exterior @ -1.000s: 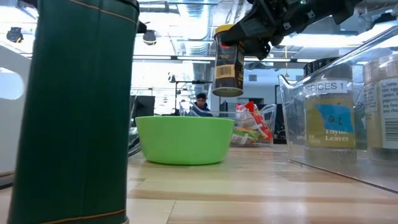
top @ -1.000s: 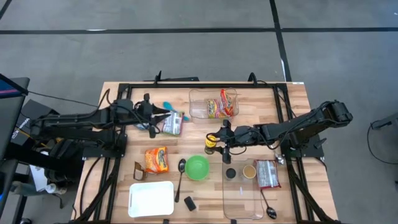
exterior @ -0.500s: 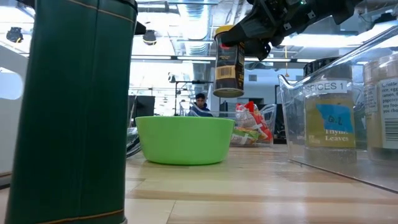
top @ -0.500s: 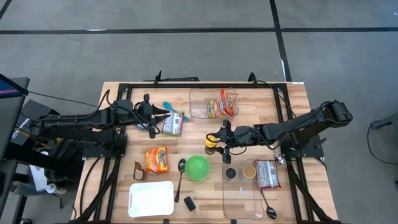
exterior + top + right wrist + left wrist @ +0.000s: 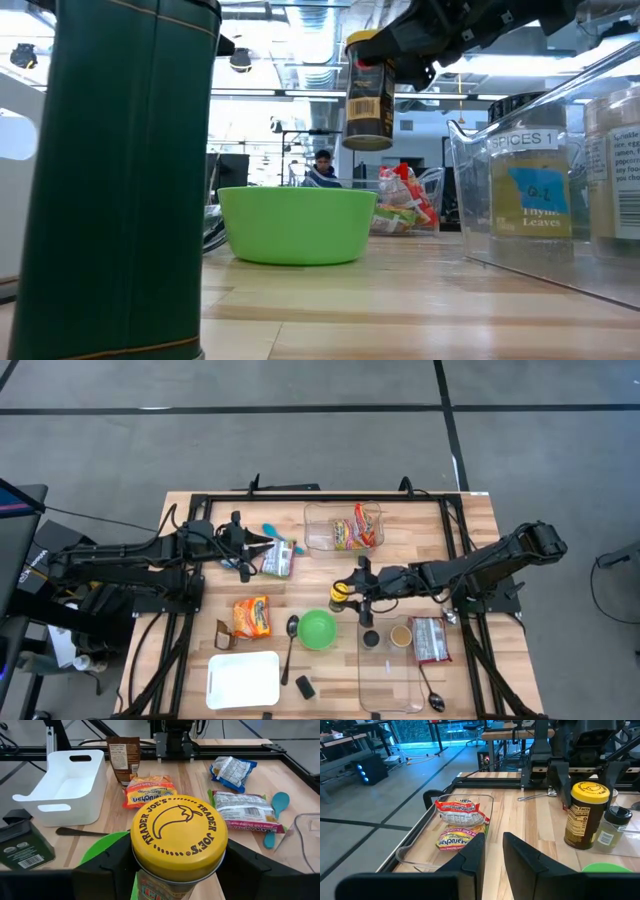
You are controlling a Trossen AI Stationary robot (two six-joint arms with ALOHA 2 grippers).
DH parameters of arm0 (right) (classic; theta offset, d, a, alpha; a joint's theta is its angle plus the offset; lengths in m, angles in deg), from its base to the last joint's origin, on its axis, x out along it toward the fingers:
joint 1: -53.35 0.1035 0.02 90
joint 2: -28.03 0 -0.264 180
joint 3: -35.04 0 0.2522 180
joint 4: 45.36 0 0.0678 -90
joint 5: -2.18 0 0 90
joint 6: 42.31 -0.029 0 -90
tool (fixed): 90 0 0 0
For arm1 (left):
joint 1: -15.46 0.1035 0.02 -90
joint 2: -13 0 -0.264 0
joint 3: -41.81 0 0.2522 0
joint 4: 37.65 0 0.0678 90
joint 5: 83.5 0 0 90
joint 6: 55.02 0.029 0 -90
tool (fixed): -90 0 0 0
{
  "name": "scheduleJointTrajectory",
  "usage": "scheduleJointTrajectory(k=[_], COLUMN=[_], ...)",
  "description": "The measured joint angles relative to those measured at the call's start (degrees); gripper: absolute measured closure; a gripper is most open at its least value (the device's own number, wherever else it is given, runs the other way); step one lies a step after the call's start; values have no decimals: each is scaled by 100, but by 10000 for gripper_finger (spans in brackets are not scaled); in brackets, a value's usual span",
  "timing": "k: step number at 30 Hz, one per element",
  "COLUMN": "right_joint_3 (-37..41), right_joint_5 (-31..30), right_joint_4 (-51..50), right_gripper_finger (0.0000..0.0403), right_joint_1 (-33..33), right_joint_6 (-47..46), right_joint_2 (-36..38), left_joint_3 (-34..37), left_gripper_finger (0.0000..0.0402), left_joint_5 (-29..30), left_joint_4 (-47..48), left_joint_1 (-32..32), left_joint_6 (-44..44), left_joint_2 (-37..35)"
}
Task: Pick & Place Food Item
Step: Put the black seasoning into the bottom transparent bin
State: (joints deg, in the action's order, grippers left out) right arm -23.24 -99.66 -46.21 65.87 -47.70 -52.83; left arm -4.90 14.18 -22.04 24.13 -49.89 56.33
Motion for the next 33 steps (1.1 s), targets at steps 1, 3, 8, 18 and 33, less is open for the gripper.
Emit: scheduleJointTrajectory(k=[1, 3, 8, 18, 33], right_joint_3=[-9, -61, -264, -494, -494], right_joint_5=[0, 1, 2, -4, 1], right_joint_4=[-11, -63, -41, -86, -166], right_gripper_finger=[189, 185, 188, 181, 191], right_joint_1=[26, 85, 274, 527, 542], right_joint_6=[-1, 0, 250, 454, 435], right_joint_2=[0, 0, 0, 0, 0], left_joint_3=[0, 0, -2, -4, -4], left_gripper_finger=[339, 340, 339, 339, 337], left_joint_5=[0, 0, 0, -2, 0], left_joint_4=[1, 0, -1, 0, -1], left_joint_1=[0, 0, 0, 0, 0], left_joint_6=[0, 0, -2, 0, -1], left_joint_2=[0, 0, 0, 0, 0])
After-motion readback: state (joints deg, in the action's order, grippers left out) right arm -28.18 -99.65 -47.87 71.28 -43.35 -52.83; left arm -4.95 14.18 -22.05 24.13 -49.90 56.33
